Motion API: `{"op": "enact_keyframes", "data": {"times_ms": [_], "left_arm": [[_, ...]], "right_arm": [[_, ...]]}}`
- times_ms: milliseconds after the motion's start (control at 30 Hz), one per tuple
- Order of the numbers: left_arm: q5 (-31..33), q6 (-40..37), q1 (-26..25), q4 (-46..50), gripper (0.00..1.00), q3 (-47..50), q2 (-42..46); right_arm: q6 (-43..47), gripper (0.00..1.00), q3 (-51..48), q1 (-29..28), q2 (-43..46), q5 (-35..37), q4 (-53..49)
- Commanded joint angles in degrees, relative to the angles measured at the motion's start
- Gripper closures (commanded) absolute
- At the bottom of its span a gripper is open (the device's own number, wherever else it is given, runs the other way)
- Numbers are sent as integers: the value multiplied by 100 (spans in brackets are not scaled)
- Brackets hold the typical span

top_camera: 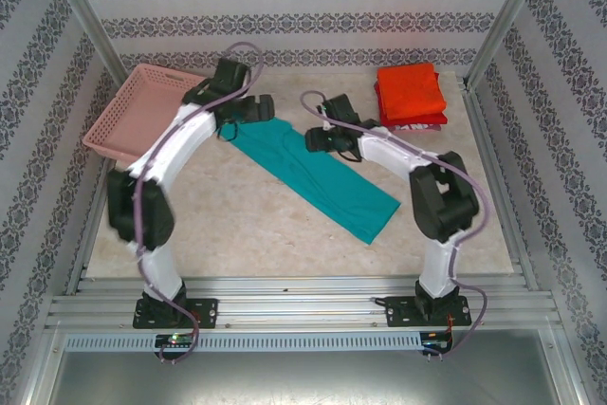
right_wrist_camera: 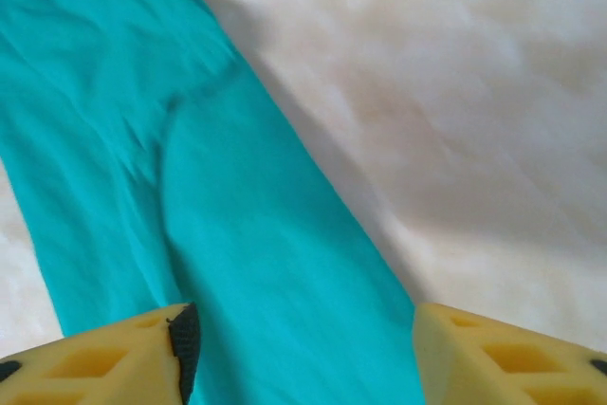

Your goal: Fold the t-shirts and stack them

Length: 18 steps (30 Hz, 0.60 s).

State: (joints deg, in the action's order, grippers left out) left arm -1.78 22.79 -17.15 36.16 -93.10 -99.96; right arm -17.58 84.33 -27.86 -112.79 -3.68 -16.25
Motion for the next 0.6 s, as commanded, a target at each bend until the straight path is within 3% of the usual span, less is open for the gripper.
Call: {"op": "enact_keyframes", "data": {"times_ms": [0, 67, 267, 467, 567], "left_arm": [[267, 494, 1, -860, 0, 1532, 1021], [260, 784, 5, -900, 0, 2396, 1763], [273, 1324, 3, -627, 0, 4130, 3199], [137, 1390, 2, -470, 0, 4314, 3437], [-37, 1369, -7, -702, 0, 4217, 3292]], "right_arm": [[-19, 50, 882, -246, -666, -419, -69], [-208, 59, 1463, -387, -1149, -728, -141], [-659, 59, 3068, -608, -2452, -989, -525], [-1088, 59, 4806, -184, -3641, -1138, -1636], [-1276, 58, 5075, 112, -3838, -1057, -1978]]}}
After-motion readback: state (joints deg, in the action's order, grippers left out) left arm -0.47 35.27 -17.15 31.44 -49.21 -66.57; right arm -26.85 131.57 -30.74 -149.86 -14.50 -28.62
